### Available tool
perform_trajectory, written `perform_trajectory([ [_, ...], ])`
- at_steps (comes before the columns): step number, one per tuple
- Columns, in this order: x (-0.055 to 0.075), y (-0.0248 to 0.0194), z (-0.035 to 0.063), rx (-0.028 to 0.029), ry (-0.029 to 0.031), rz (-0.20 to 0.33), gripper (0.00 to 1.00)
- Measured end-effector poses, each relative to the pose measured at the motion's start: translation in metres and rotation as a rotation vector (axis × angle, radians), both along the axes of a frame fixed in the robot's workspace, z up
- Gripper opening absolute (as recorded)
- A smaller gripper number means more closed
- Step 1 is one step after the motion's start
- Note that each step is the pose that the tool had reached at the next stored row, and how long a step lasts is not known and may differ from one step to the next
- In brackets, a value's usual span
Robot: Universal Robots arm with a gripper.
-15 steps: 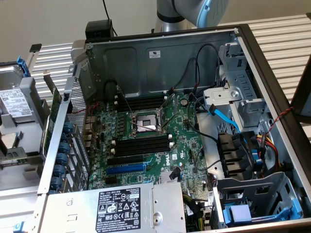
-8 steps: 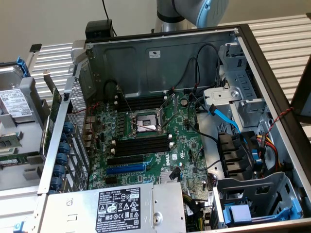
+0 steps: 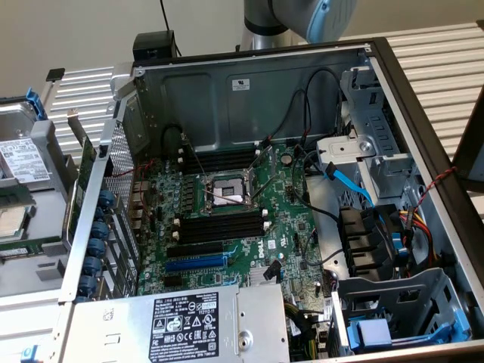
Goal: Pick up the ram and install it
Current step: 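Pick up the ram and move it above insertion slot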
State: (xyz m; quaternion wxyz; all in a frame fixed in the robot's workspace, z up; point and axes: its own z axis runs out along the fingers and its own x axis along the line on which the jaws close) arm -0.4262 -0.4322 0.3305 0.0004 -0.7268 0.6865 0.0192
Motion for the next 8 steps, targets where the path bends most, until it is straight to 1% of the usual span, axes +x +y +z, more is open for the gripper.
perform_trajectory([
  [4,0.015,-0.0005,0.0139,0.0019,0.0001,0.0,0.13],
  [8,0.027,-0.0013,0.0295,0.007,0.0001,0.0,0.13],
])
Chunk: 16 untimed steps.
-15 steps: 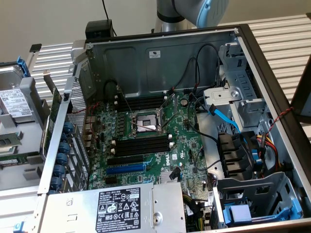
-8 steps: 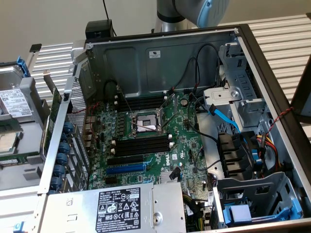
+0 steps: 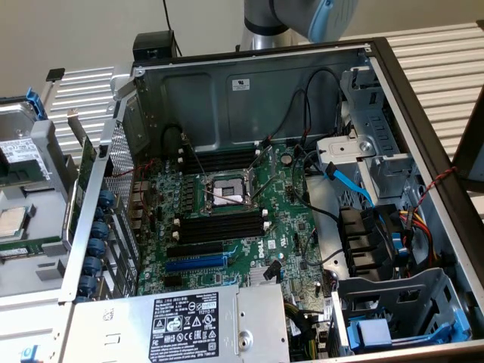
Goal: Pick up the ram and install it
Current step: 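Pick up the ram and move it above insertion slot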
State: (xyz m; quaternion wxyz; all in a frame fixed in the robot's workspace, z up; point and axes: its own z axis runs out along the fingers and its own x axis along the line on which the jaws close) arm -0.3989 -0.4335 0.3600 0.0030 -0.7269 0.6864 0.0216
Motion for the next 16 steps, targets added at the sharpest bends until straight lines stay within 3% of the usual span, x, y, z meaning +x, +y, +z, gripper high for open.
perform_trajectory([
  [8,0.02,-0.0012,0.0287,0.0161,0.0001,0.001,0.13],
  [16,0.05,-0.0012,0.0422,0.0165,0.0003,0.002,0.13],
])
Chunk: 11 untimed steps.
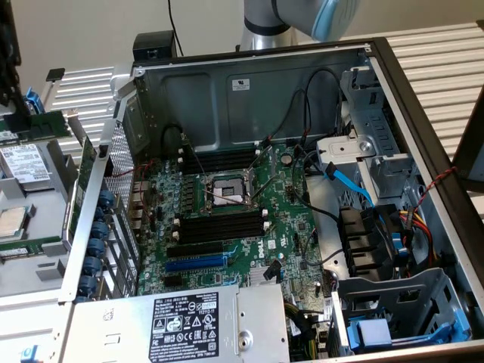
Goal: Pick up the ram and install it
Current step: 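Pick up the ram and move it above insertion slot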
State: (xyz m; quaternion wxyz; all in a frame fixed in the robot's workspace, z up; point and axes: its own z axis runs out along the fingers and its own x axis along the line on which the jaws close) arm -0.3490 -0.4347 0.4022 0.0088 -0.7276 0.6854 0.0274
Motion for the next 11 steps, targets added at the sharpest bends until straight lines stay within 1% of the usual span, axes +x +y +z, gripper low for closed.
perform_trajectory([
  [7,0.031,0.0,0.0,0.0,0.0056,0.001,0.13],
  [11,0.049,0.0,0.0001,0.0001,0.0078,0.001,0.13],
])
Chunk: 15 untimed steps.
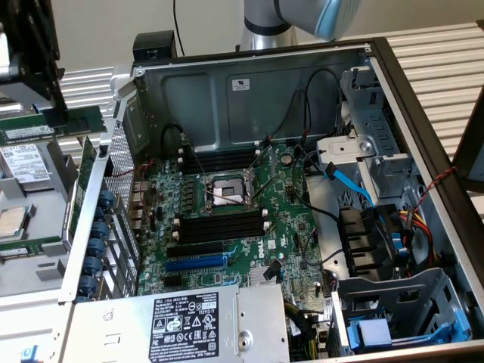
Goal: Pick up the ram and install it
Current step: 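Pick up the ram and move it above insertion slot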
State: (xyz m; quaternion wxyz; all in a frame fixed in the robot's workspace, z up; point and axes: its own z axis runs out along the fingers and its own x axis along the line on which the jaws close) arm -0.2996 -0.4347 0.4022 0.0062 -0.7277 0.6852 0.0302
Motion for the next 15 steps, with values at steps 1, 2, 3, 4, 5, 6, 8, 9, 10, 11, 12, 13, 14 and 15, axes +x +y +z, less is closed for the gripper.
perform_trajectory([
  [1,0.005,0.0,0.0,0.0001,0.0001,0.0,0.13],
  [2,0.009,0.0,0.0,0.0,0.0003,0.0,0.13],
  [3,0.014,0.0001,0.0,0.0002,0.0003,0.0,0.13],
  [4,0.018,0.0003,0.0,0.0002,0.0003,0.0,0.13],
  [5,0.022,0.0005,0.0,0.0002,0.0004,0.0,0.13],
  [6,0.027,0.0007,0.0,0.0003,0.0003,0.0,0.13],
  [8,0.036,0.0013,0.0,0.0003,0.0003,0.0,0.13],
  [9,0.041,0.0015,0.0,0.0004,0.0003,0.0,0.13],
  [10,0.045,0.0018,0.0,0.0003,0.0003,0.0,0.13],
  [11,0.05,0.0019,-0.0002,0.0003,0.0003,0.0,0.13],
  [12,0.055,0.0021,-0.0003,0.0003,0.0004,0.0,0.13],
  [13,0.059,0.0022,-0.0004,0.0004,0.0005,0.0,0.13],
  [14,0.064,0.0025,-0.0006,0.0004,0.0004,0.0,0.13],
  [15,0.068,0.0028,-0.0008,0.0004,0.0004,0.0,0.13],
])
